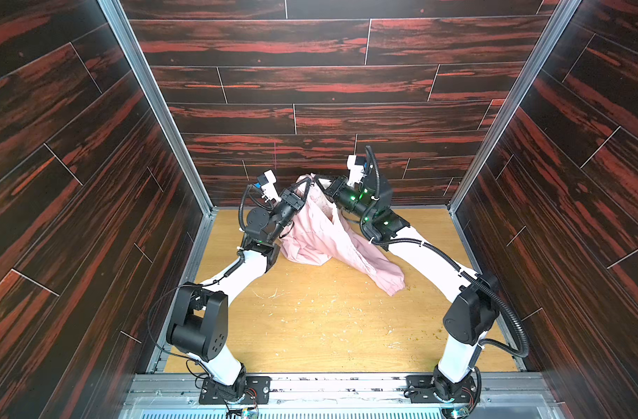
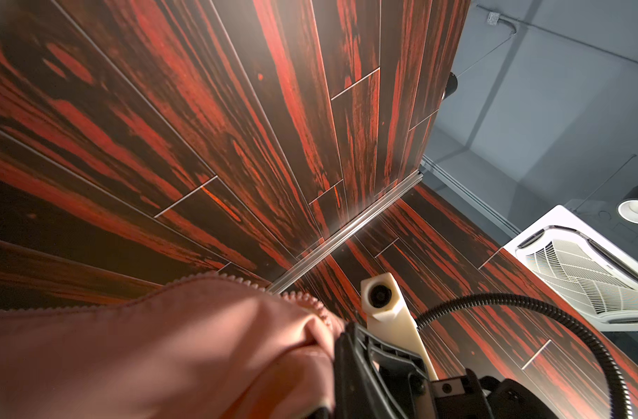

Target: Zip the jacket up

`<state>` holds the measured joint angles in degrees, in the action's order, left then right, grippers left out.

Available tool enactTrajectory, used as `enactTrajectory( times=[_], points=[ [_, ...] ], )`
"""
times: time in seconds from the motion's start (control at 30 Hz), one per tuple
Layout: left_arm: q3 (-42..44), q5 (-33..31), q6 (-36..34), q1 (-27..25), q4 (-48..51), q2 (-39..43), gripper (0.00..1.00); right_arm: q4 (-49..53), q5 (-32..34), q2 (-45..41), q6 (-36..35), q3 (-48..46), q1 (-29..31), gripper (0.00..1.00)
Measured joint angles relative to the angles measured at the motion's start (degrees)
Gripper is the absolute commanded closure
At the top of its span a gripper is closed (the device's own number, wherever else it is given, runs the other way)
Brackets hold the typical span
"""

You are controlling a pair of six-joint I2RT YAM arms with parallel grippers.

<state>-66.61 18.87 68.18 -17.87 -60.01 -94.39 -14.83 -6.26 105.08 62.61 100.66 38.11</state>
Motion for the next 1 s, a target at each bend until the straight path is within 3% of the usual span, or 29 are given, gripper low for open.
enactTrajectory(
  times=[0.47,1.0],
  points=[
    [-1.03,-7.69,-4.26,-0.94,-0.37,-0.33,1.00,6.67,2.51,4.48,1.92,9.35,0.90,1.00],
    [-3.39,-5.64,-5.44,-0.13,0.79,-1.86,1.00,8.46,1.25,5.79,1.51,11.85,0.39,1.00]
  ],
)
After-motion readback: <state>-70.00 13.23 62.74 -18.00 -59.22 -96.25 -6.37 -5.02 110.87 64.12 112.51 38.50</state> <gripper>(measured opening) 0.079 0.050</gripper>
